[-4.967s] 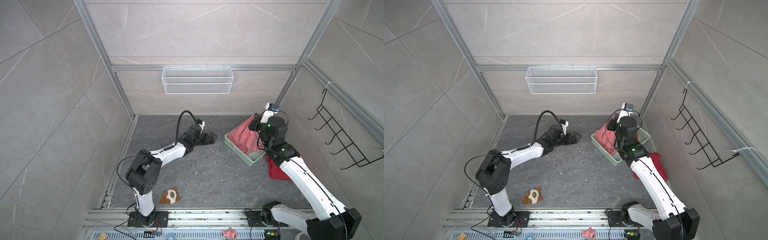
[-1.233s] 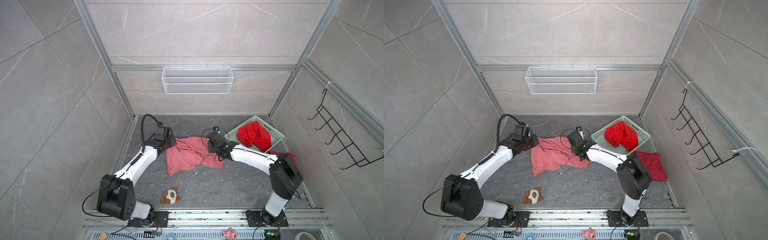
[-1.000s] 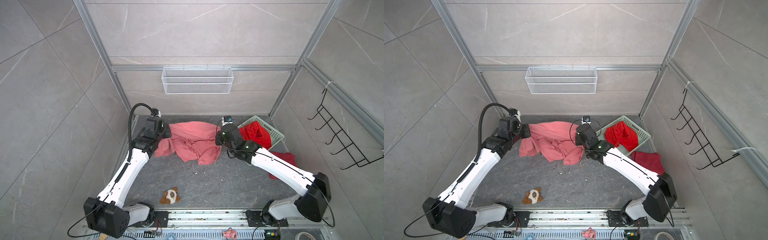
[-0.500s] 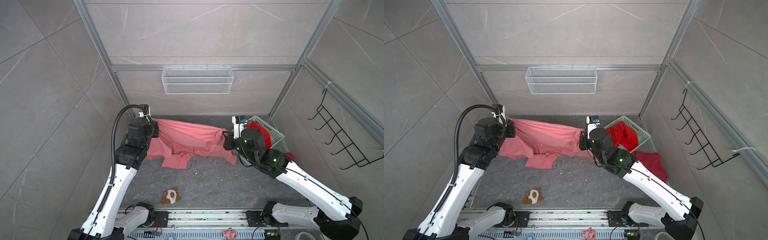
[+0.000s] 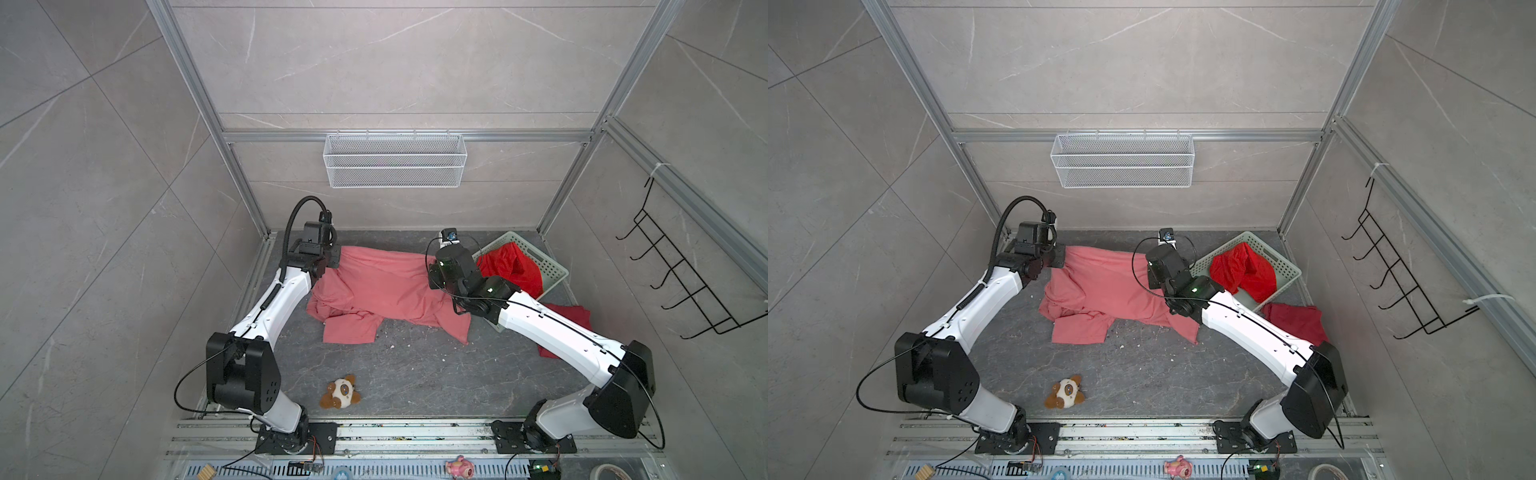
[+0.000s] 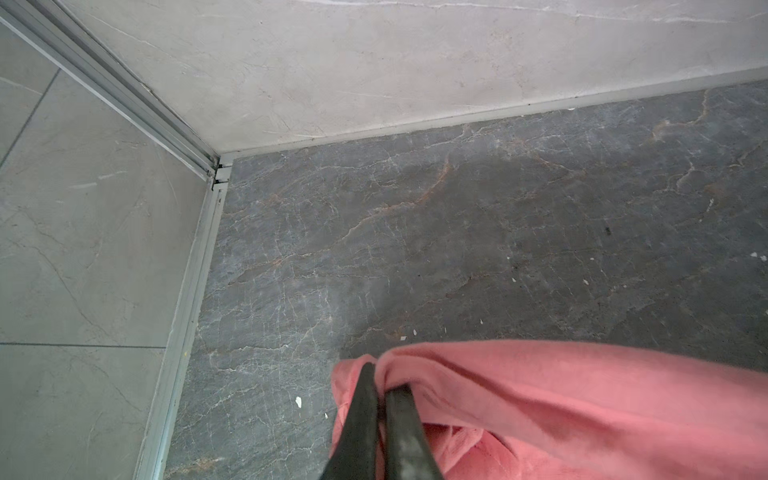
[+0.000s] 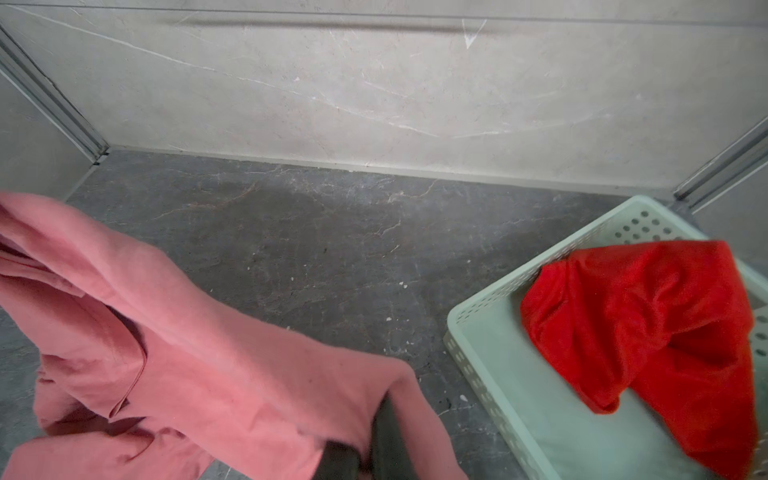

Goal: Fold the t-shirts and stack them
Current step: 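Lift the pink t-shirt with both grippers and raise it high, then lower the pink t-shirt flat onto the table with both grippers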

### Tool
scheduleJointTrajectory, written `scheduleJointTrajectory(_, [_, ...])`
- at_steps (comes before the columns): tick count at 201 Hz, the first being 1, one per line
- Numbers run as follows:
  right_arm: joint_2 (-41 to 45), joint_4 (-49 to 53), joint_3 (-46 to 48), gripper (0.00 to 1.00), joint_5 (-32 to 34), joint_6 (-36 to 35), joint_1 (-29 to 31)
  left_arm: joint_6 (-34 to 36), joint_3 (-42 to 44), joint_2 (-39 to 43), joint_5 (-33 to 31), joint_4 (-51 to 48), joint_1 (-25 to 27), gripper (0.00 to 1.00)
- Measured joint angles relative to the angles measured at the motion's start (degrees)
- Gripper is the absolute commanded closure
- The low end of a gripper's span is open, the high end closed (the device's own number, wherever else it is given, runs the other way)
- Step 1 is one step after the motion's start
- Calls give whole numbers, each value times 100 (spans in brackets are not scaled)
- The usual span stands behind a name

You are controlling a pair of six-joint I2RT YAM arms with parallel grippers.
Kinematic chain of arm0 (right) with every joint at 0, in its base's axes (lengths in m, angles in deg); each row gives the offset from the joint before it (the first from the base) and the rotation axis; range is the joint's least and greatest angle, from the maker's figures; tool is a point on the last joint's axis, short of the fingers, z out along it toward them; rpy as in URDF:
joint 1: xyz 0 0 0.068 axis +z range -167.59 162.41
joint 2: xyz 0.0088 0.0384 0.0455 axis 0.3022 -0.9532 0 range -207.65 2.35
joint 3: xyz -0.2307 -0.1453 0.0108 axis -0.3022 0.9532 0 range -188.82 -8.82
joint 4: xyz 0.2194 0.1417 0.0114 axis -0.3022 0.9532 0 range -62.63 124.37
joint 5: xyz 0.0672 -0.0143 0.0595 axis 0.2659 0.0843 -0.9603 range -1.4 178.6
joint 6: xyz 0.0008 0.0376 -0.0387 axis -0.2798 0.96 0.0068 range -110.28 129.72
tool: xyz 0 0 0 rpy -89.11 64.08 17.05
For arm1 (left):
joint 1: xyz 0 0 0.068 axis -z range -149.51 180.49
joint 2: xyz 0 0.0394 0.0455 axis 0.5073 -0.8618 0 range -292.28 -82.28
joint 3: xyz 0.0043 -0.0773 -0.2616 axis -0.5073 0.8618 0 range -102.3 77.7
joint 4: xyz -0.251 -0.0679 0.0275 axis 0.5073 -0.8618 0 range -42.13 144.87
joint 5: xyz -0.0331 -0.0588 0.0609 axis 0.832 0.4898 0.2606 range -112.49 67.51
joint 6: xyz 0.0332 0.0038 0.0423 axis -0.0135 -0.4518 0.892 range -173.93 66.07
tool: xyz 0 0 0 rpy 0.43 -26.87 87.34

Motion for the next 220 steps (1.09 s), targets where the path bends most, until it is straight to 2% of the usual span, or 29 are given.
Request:
scheduleJointTrajectory(35, [63, -7, -940, 100, -13, -538, 2, 55, -463, 313, 55, 247, -393, 100])
scheduleJointTrajectory(75, [249, 37, -1897, 100, -442, -1034, 83, 407, -1008, 1233, 424, 525, -955, 100])
scheduleJointTrajectory(106, [304, 146, -2664, 100, -774, -1375, 422, 780, -1388, 1773, 529, 831, -1235, 100])
scheduleJointTrajectory(131, [343, 190, -3145, 100, -1001, -1578, 734, 1078, -1860, 1897, 579, 876, -1399, 100])
scheduleJointTrajectory(177, [431, 59, -3012, 100, -791, -1738, 796, 1340, -2494, 1731, 817, 874, -1423, 100])
scheduleJointTrajectory(220, [358, -68, -2229, 100, -275, -1707, 730, 1110, -1991, 1449, 1386, 813, -1462, 100])
